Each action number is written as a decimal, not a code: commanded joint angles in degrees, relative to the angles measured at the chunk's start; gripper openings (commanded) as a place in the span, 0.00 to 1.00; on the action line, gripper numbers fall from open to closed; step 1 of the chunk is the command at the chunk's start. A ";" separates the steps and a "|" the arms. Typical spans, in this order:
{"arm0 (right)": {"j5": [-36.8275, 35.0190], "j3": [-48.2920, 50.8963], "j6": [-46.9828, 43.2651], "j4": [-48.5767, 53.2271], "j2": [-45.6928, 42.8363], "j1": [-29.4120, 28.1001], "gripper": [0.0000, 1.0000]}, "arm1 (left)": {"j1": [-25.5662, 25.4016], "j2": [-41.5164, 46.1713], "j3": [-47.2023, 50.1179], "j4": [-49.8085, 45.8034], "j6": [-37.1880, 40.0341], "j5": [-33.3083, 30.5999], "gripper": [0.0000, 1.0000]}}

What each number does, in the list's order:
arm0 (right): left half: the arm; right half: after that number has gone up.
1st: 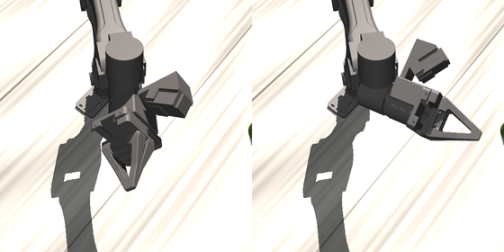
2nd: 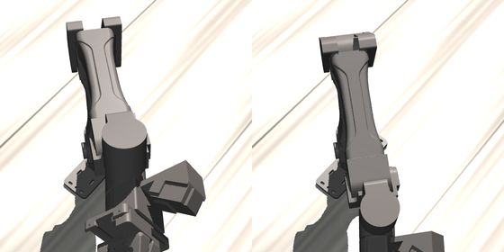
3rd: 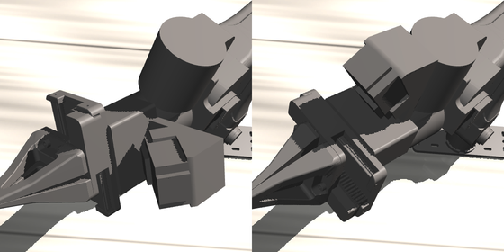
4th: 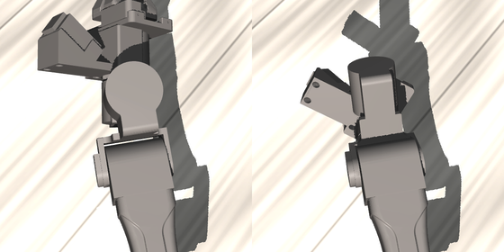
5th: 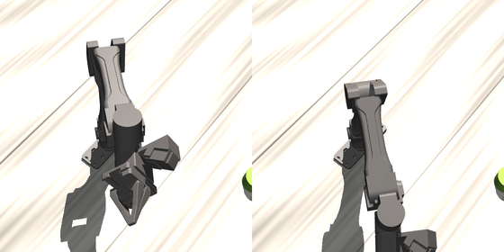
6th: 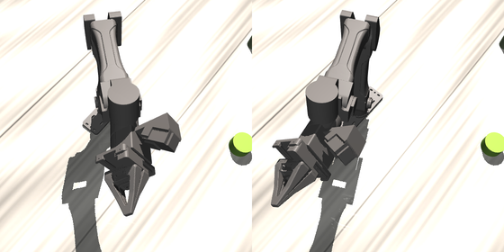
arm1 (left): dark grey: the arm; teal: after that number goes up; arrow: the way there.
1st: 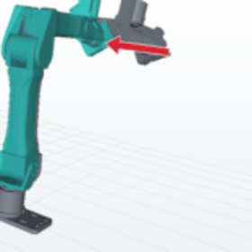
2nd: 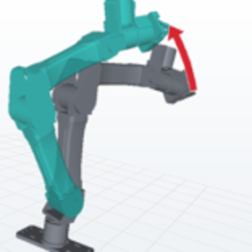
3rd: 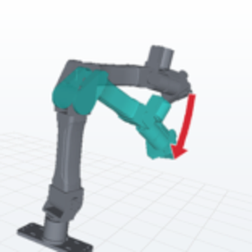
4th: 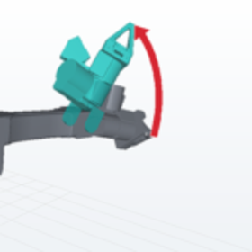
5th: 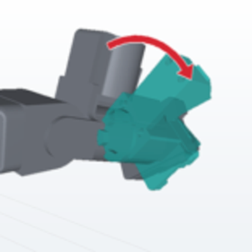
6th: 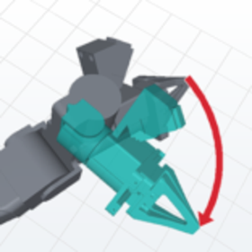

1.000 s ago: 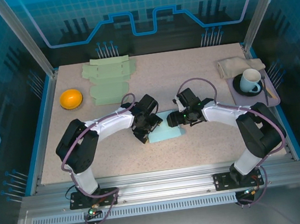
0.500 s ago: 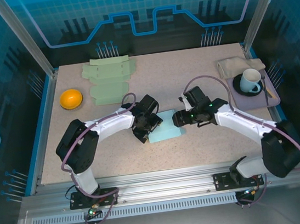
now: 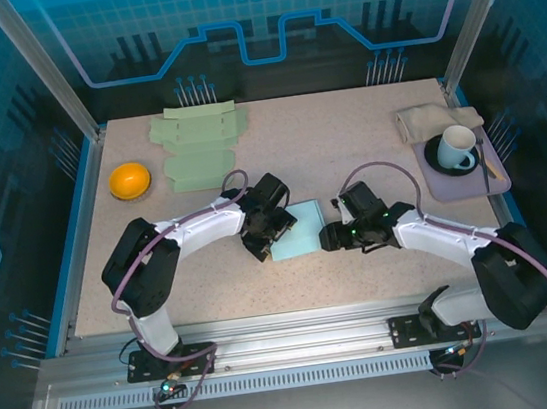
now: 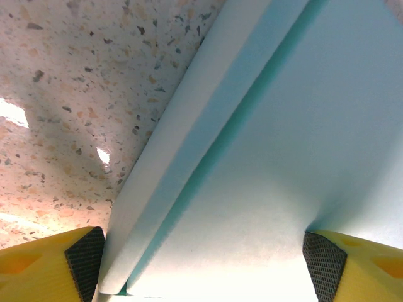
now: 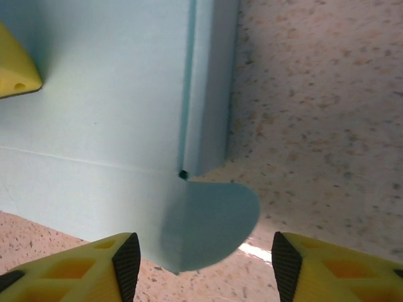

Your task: Fold the paper box

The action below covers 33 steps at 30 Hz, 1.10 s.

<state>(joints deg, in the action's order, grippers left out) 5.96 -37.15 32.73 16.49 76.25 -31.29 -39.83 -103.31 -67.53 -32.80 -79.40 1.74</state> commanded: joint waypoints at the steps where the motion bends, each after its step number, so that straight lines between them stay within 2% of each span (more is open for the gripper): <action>1: 2.05 0.15 2.86 -4.66 2.37 -2.64 0.56 | 0.06 -0.72 2.31 -4.22 0.12 -3.21 0.86; 15: 0.11 -0.96 0.60 -5.15 4.35 -3.67 0.41 | 0.05 -0.89 2.57 -4.52 0.10 -3.49 0.86; 33: -2.54 2.38 -0.89 -9.34 5.31 -3.69 0.41 | 0.26 -1.14 3.11 -4.38 0.12 -3.75 0.86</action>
<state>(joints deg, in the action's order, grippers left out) 4.64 -36.01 32.73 8.84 80.62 -34.48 -39.81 -103.04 -66.96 -32.16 -79.40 0.67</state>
